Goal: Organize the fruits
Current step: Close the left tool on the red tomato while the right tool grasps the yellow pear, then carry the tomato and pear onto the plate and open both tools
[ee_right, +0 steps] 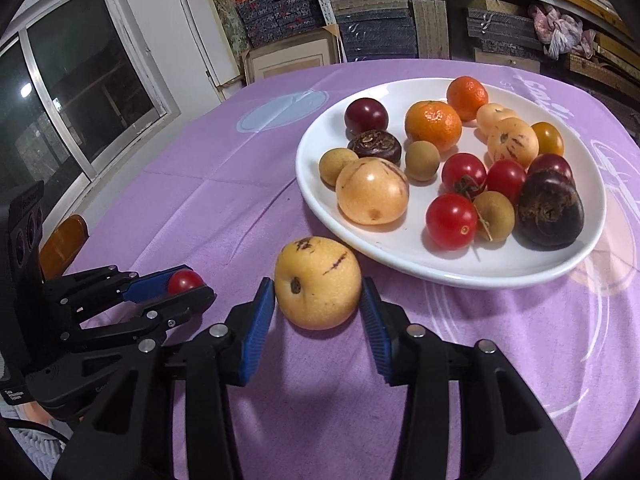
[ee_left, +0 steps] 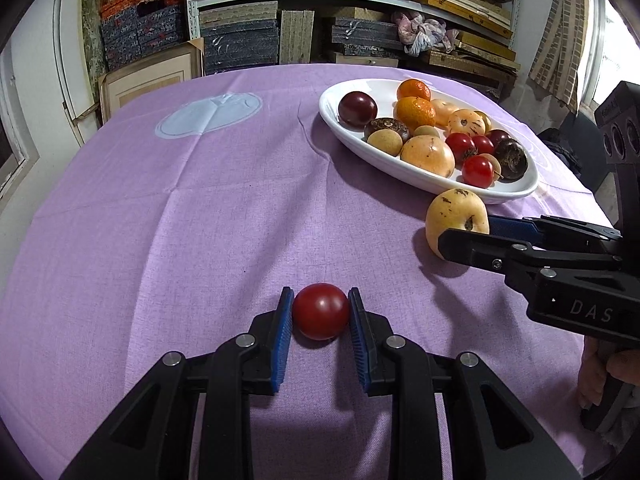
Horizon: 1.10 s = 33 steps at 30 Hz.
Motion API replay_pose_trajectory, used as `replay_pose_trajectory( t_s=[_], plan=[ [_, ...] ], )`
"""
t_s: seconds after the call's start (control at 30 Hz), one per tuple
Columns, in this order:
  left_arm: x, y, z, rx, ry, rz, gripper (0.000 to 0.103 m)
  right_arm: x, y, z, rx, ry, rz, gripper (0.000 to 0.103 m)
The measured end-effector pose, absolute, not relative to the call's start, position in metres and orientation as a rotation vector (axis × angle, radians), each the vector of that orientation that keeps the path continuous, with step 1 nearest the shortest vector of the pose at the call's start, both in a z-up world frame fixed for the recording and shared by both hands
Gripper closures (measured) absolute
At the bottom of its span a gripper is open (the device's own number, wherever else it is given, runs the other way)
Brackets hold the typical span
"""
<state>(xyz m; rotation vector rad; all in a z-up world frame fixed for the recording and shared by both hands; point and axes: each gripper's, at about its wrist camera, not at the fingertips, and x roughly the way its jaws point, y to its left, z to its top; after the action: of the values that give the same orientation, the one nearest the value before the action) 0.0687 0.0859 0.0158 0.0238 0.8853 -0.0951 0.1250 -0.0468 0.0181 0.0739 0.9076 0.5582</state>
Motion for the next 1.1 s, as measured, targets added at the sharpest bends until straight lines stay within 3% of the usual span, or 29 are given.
replay_pose_trajectory(
  t_s=[0.5, 0.63, 0.9, 1.1],
  plan=[
    [0.052, 0.078, 0.042, 0.054, 0.778, -0.023, 0.076, 0.058, -0.085, 0.047, 0.100, 0.825, 0.631, 0.060],
    [0.049, 0.077, 0.084, 0.036, 0.743, -0.046, 0.076, 0.042, -0.116, 0.099, 0.092, 0.714, 0.617, 0.060],
    [0.065, 0.054, 0.235, 0.092, 0.551, -0.033, 0.076, 0.047, -0.180, 0.253, 0.144, 0.421, 0.567, 0.060],
    [0.101, 0.026, 0.264, 0.096, 0.509, -0.069, 0.076, 0.068, -0.191, 0.297, 0.151, 0.313, 0.559, 0.060]
  ],
)
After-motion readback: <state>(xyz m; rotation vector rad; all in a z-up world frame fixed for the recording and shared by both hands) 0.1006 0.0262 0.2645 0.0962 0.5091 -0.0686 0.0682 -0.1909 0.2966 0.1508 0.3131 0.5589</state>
